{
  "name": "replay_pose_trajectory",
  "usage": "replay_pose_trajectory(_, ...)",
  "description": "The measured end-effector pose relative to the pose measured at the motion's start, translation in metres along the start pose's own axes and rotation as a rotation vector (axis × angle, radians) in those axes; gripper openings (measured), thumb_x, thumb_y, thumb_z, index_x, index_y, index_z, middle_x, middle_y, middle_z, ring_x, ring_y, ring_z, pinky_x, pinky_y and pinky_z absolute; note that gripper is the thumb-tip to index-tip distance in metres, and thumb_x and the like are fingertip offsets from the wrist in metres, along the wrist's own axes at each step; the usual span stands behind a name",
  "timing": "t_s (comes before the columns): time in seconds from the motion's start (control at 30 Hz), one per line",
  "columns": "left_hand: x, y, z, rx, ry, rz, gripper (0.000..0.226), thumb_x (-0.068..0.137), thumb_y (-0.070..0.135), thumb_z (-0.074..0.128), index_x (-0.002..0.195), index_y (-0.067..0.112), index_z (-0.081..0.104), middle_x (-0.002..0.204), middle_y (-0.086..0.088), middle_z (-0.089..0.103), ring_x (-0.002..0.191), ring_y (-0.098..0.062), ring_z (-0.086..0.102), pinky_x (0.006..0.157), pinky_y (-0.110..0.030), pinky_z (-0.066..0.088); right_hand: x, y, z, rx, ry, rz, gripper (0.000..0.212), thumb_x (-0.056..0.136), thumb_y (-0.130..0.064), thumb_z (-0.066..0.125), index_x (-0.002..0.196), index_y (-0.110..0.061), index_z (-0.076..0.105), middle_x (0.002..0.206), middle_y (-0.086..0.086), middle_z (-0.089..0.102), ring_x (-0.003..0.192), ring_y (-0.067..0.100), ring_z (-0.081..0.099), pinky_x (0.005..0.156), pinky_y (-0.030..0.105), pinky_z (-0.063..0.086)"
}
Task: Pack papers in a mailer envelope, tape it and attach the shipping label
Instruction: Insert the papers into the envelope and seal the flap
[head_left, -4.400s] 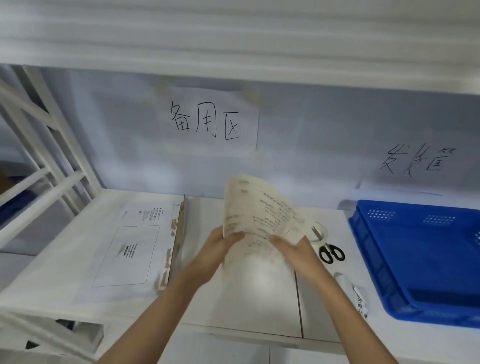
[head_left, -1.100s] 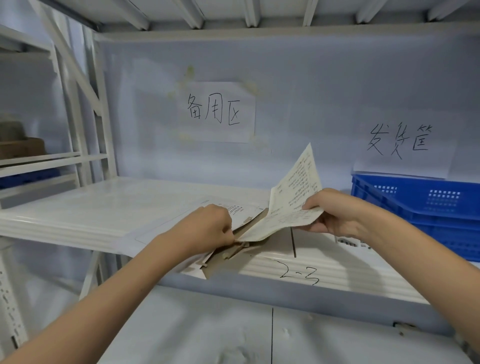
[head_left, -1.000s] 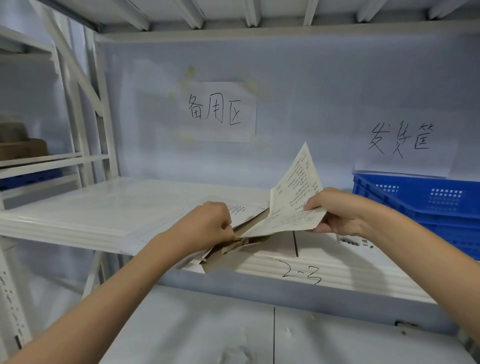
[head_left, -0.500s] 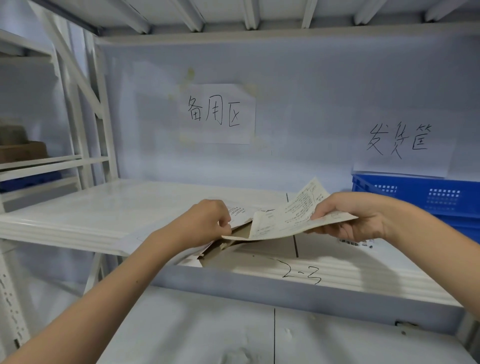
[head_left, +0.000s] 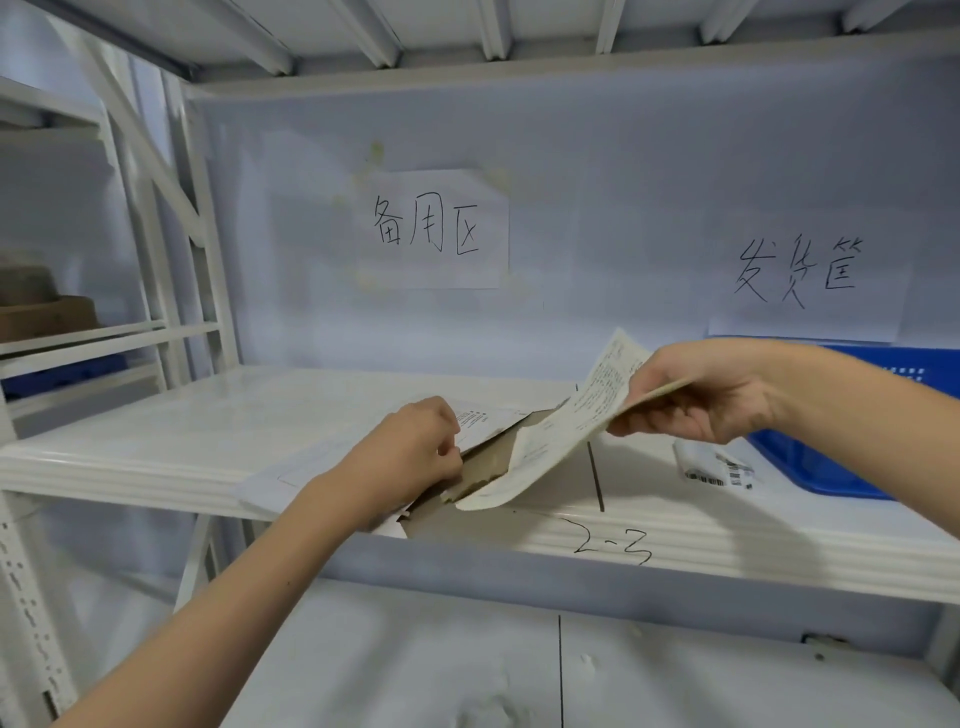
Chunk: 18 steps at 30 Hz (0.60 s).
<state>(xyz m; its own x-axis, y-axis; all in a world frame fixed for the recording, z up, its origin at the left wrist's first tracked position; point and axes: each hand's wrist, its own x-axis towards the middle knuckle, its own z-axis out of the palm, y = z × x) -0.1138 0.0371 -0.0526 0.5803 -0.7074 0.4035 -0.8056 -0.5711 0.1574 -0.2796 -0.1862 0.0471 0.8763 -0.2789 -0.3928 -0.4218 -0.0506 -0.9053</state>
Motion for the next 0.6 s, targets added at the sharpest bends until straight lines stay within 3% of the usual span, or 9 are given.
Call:
replay_pose_trajectory(0.1,-0.003,0.006,0.003,0.022,0.021,-0.008,0.032,0.086,0.019,0.054,0.058,0.005,0.056,0.119,0.009,0.052,0.064,-0.016,0.050,0.064,-0.032,0.043,0.001,-0.002,0.002,-0.012,-0.002,-0.004,0.034,0.094,0.004,0.045,0.074,0.014,0.071,0.063,0.022,0.071,0.038,0.015,0.066,0.035,0.020,0.052)
replay_pose_trajectory(0.17,-0.004,0.009,0.004,0.041,0.023,0.010,0.033,0.087,0.020,0.053,0.063,-0.001,0.059,0.123,0.009,0.051,0.063,-0.016,0.049,0.068,-0.035,0.047,0.003,-0.003,0.007,-0.017,0.005,-0.012,0.028,0.095,0.004,0.042,0.085,0.013,0.067,0.063,0.022,0.071,0.039,0.015,0.066,0.036,0.019,0.053)
replay_pose_trajectory(0.27,-0.005,0.008,0.006,0.049,0.028,0.024,0.034,0.089,0.021,0.052,0.067,-0.003,0.062,0.126,0.009,0.051,0.067,-0.020,0.051,0.071,-0.037,0.050,0.008,-0.004,0.013,-0.022,0.018,-0.027,0.026,0.094,0.006,0.038,0.091,0.013,0.063,0.063,0.022,0.071,0.042,0.016,0.068,0.038,0.019,0.053)
replay_pose_trajectory(0.5,-0.006,0.003,0.006,0.014,0.028,0.019,0.035,0.088,0.022,0.056,0.061,0.001,0.057,0.124,0.009,0.050,0.063,-0.014,0.050,0.070,-0.036,0.048,0.015,-0.012,-0.004,0.104,0.004,-0.061,0.030,0.096,0.003,0.043,0.080,0.017,0.065,0.062,0.022,0.070,0.041,0.019,0.068,0.038,0.020,0.054)
replay_pose_trajectory(0.6,-0.007,0.001,0.009,0.008,0.030,0.027,0.034,0.088,0.023,0.054,0.065,0.000,0.063,0.125,0.010,0.050,0.067,-0.020,0.056,0.071,-0.039,0.051,0.020,-0.005,-0.013,0.158,0.029,-0.085,0.034,0.096,0.002,0.047,0.074,0.016,0.068,0.061,0.022,0.070,0.042,0.019,0.068,0.040,0.020,0.055)
